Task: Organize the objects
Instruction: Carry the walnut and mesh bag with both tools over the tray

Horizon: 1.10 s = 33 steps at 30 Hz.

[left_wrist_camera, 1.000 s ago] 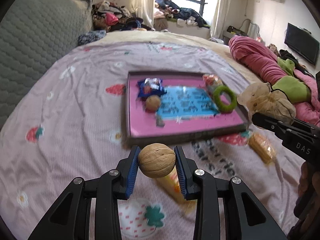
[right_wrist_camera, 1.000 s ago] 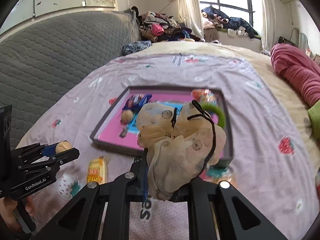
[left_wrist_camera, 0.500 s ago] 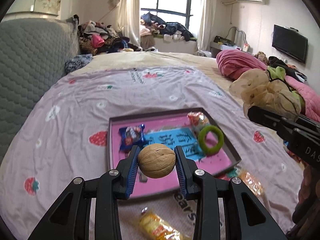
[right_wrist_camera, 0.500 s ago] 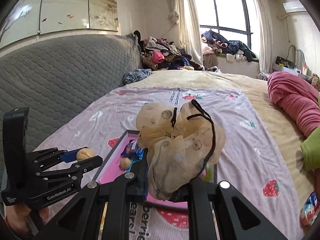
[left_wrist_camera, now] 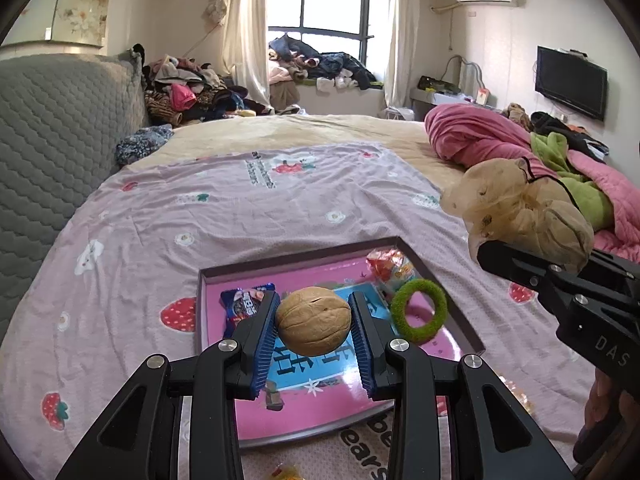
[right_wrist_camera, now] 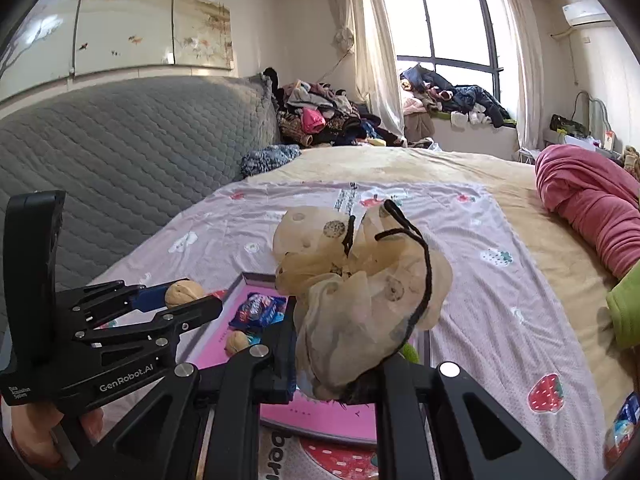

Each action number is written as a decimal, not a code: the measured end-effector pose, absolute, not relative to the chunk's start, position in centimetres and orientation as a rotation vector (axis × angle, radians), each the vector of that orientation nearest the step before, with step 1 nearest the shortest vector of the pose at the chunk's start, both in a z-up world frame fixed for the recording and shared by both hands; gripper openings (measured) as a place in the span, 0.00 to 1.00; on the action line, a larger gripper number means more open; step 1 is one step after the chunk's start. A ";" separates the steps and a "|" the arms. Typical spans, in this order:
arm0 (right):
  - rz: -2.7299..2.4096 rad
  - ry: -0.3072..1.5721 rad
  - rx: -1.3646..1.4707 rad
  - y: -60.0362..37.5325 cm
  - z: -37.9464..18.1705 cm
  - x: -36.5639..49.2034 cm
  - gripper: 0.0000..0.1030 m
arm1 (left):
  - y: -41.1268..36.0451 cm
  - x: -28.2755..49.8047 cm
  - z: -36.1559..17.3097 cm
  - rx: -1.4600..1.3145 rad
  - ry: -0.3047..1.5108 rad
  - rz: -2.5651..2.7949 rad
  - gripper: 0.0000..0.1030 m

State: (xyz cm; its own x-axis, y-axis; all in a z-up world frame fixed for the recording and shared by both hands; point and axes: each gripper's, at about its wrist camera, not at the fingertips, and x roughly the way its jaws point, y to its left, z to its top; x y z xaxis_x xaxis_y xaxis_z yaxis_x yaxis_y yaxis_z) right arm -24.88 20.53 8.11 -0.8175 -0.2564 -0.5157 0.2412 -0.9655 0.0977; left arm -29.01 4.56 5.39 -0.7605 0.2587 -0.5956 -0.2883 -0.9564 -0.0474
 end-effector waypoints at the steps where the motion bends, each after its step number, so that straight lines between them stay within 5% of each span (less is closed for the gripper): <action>1: -2.765 -0.038 0.805 20.6 7.7 -25.2 0.15 | 4.6 -29.2 5.0 -0.909 0.069 2.700 0.35; 33: -2.709 -0.022 0.902 19.7 4.4 -27.1 0.15 | 1.8 -32.4 -0.2 -1.081 0.009 2.699 0.35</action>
